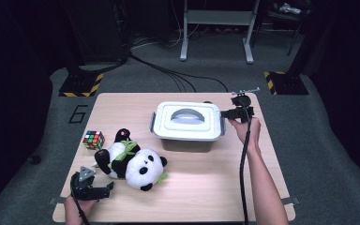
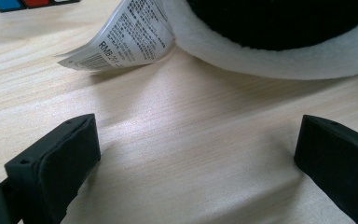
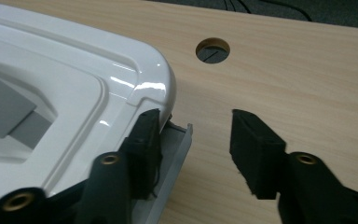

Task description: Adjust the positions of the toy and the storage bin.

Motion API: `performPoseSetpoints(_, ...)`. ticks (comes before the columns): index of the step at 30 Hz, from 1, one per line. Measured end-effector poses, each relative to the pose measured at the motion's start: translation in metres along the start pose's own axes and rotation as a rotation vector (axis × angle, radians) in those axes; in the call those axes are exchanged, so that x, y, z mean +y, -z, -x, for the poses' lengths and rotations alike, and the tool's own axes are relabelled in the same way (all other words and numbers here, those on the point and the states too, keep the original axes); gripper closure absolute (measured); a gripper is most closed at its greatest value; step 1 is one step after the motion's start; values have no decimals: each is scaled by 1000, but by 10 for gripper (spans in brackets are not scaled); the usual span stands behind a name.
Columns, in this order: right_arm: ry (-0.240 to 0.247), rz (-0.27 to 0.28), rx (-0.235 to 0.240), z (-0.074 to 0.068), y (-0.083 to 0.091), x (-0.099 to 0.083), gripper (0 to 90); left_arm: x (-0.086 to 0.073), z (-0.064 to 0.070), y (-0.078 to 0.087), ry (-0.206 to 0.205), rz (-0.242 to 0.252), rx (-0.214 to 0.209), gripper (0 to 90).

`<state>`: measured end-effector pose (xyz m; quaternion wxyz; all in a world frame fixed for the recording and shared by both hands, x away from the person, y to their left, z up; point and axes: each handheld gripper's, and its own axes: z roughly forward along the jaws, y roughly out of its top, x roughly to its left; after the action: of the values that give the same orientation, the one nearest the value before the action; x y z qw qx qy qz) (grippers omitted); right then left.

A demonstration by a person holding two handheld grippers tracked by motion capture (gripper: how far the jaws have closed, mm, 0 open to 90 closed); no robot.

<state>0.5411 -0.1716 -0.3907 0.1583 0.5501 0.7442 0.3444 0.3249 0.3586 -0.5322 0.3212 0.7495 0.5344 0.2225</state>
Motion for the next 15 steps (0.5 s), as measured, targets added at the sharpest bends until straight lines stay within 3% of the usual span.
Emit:
performPoseSetpoints(4, 53, 30, 10, -6, 12, 2, 319, 0, 0, 0, 0, 0, 0, 1)
performPoseSetpoints(7, 107, 39, 56, -13, 16, 2, 243, 0, 0, 0, 0, 0, 0, 1)
performPoseSetpoints(11, 199, 24, 115, -30, 14, 3, 171, 0, 0, 0, 0, 0, 0, 1)
performPoseSetpoints(15, 258, 14, 164, -49, 6, 4, 140, 0, 0, 0, -1, -1, 0, 1)
